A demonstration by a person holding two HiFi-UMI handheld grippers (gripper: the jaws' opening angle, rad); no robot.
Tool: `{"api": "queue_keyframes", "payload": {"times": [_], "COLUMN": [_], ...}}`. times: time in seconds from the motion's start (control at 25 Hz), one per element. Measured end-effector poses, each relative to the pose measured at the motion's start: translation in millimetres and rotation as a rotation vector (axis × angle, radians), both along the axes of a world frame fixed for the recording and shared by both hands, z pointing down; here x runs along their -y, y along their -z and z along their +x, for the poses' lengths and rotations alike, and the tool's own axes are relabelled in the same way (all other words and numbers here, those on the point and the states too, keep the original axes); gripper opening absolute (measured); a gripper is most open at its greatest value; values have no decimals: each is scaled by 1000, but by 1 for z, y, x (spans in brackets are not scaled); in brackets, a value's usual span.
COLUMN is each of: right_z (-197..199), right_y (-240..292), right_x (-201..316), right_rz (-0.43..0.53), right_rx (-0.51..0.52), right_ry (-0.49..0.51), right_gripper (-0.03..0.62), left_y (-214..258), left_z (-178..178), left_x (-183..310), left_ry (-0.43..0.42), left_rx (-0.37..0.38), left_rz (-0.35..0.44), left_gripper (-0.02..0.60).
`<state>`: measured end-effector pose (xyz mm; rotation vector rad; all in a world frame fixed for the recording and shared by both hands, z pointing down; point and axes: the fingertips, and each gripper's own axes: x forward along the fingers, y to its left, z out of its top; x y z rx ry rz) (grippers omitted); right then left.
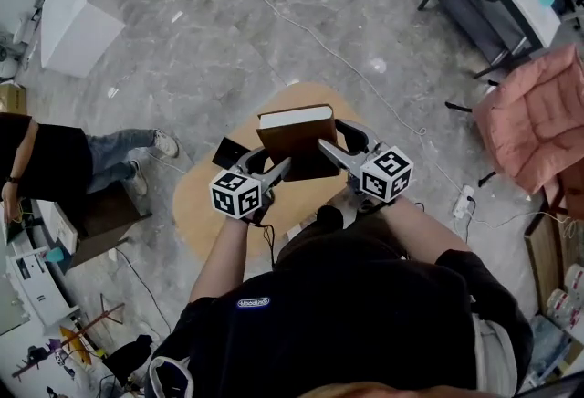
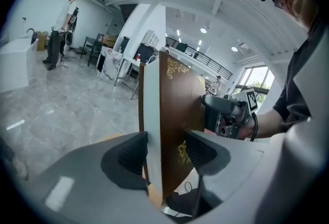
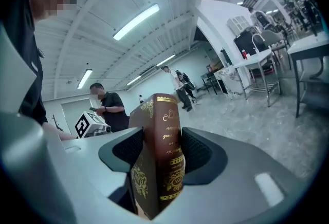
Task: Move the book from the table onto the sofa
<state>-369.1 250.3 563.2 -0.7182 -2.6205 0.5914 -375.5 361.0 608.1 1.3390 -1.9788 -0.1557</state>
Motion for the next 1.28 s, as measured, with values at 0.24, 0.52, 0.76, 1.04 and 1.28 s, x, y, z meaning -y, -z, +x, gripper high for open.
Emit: {"api": "queue_keyframes", "payload": {"times": [0.24, 0.52, 0.76, 1.04, 1.28], "right_z": [30, 80, 144, 219, 280], "right_y": [68, 144, 189, 218, 228], "right_x": [39, 112, 189, 271, 339], "right_rz": [62, 138, 183, 220, 269], "right_rx": [126, 284, 363, 406, 433], "right_ry": [-58, -170, -287, -412, -533], "right_gripper": [255, 252, 250, 247, 247], "left_y": [51, 115, 157, 180, 184], "left_z": [20, 51, 97, 159, 215], "left_x": [46, 131, 218, 313, 392], "left_ry": [-80, -203, -328, -470, -609], "left_rx": [55, 144, 208, 214, 188], "left_rz": [57, 146, 210, 254, 282], "left_gripper": [244, 242, 242, 243, 244]}}
